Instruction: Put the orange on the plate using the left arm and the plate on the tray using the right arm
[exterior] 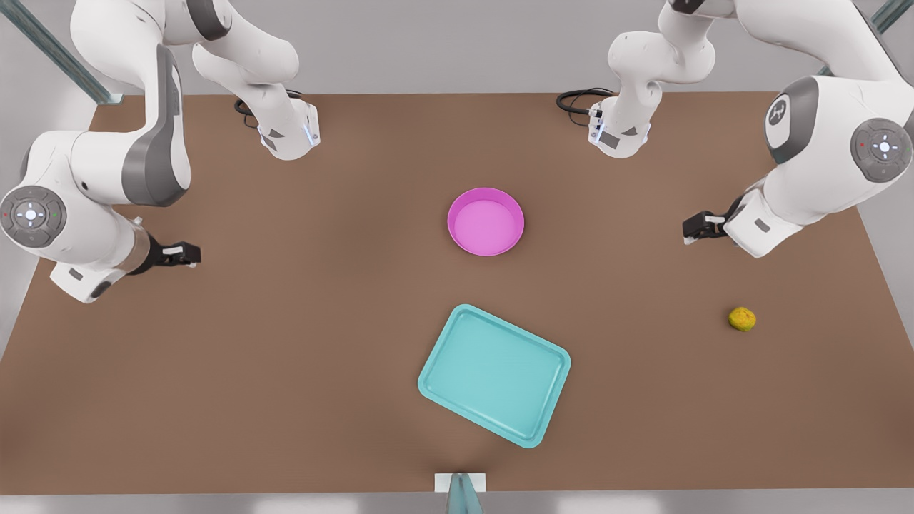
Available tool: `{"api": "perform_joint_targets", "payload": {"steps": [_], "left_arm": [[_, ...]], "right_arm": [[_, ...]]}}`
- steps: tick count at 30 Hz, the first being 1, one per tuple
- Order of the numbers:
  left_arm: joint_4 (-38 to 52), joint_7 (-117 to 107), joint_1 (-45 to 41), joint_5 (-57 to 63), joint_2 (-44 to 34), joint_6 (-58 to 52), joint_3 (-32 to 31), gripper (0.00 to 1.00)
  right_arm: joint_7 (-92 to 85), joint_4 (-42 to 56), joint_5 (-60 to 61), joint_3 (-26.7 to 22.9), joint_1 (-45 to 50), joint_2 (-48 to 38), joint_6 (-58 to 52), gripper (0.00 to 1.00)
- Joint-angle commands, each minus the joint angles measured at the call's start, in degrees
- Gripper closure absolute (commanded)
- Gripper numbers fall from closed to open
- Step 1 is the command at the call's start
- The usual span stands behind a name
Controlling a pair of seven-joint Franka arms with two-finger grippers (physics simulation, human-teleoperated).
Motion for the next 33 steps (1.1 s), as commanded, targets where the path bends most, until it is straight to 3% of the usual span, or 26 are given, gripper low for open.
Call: {"api": "perform_joint_targets", "payload": {"steps": [1, 4, 6, 8, 10, 13, 33], "left_arm": [[0.06, -2.20, 0.08, 0.05, 0.06, 0.35, 0.12, 0.00], [-4.24, -3.07, 4.20, 0.31, 6.56, 3.16, 0.29, 0.00], [-6.45, -0.71, 12.46, 0.14, 14.11, 16.60, 0.29, 0.00], [-6.71, 17.31, 19.41, 0.31, 19.30, 24.69, 0.29, 0.00], [-11.72, 18.72, 20.73, 0.75, 20.97, 37.17, 1.43, 0.00], [-11.81, 20.30, 22.22, 0.93, 25.28, 44.21, 2.58, 0.00], [-14.27, 19.51, 23.28, 0.23, 32.49, 46.23, 2.49, 0.00]], "right_arm": [[-2.85, 0.00, -0.03, 0.01, 0.11, -0.06, 1.91, 0.00], [-2.76, -0.53, -0.03, 0.01, 0.03, -0.42, 2.61, 0.00], [-2.59, -1.06, -0.03, 0.01, -0.06, -0.59, 2.70, 0.00], [-1.80, -0.36, -0.82, -0.17, -0.06, -1.12, 2.00, 0.00], [-1.71, 1.05, -0.91, -0.52, -0.85, -0.85, 1.91, 0.00], [-1.44, 1.05, -0.83, -0.43, -0.85, -0.68, 1.82, 0.00], [-1.27, 1.05, -0.30, -0.35, -0.68, -0.33, 1.82, 0.00]]}}
